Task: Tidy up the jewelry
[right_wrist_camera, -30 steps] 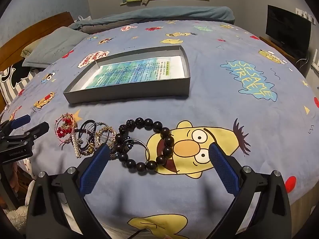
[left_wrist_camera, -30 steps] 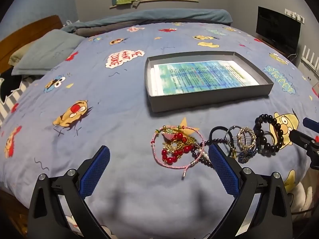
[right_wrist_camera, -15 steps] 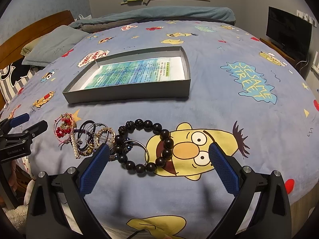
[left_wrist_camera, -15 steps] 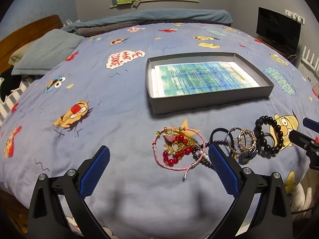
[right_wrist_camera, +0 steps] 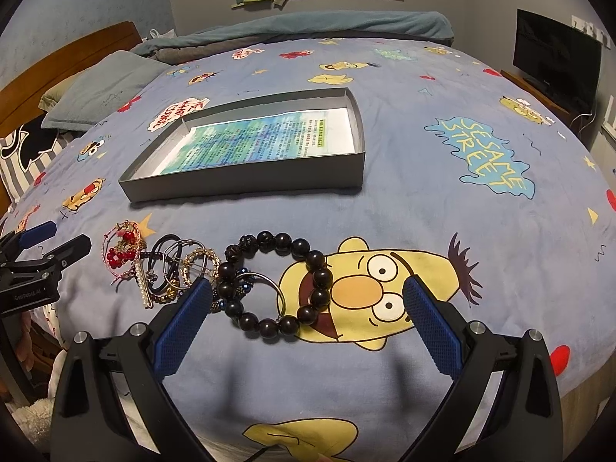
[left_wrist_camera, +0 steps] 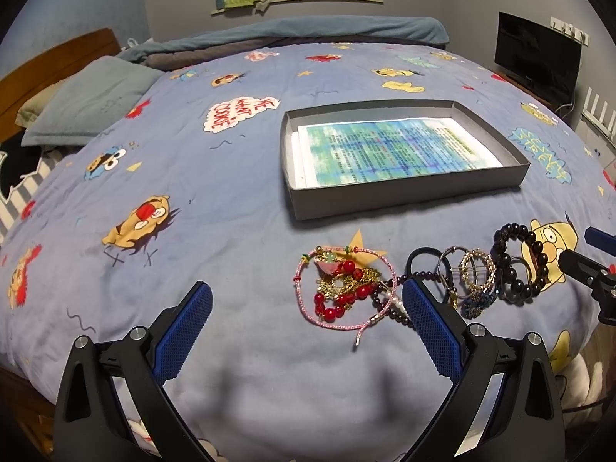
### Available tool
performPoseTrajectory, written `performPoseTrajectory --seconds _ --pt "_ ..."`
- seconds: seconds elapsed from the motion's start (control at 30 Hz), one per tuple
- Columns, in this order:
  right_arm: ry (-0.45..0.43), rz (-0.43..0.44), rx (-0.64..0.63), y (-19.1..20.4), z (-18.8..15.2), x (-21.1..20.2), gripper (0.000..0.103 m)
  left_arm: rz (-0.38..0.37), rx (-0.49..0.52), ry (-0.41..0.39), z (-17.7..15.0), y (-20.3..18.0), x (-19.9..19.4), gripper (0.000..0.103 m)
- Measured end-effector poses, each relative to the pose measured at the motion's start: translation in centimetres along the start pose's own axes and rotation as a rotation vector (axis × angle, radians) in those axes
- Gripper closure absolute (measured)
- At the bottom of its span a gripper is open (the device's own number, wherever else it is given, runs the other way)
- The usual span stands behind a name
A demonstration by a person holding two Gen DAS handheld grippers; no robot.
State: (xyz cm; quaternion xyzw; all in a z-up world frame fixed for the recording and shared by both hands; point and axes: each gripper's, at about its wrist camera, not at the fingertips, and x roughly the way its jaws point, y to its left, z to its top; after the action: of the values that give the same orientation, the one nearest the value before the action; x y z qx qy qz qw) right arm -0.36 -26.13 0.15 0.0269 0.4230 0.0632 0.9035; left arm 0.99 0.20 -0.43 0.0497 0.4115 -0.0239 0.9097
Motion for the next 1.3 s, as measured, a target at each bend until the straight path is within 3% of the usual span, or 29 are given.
performPoseTrajectory --seconds 1.3 --pt "0.017 0.012 0.022 -0.44 -0.58 0.87 0.005 -0.003 -0.005 0.007 -0.28 0.06 0.78 0.005"
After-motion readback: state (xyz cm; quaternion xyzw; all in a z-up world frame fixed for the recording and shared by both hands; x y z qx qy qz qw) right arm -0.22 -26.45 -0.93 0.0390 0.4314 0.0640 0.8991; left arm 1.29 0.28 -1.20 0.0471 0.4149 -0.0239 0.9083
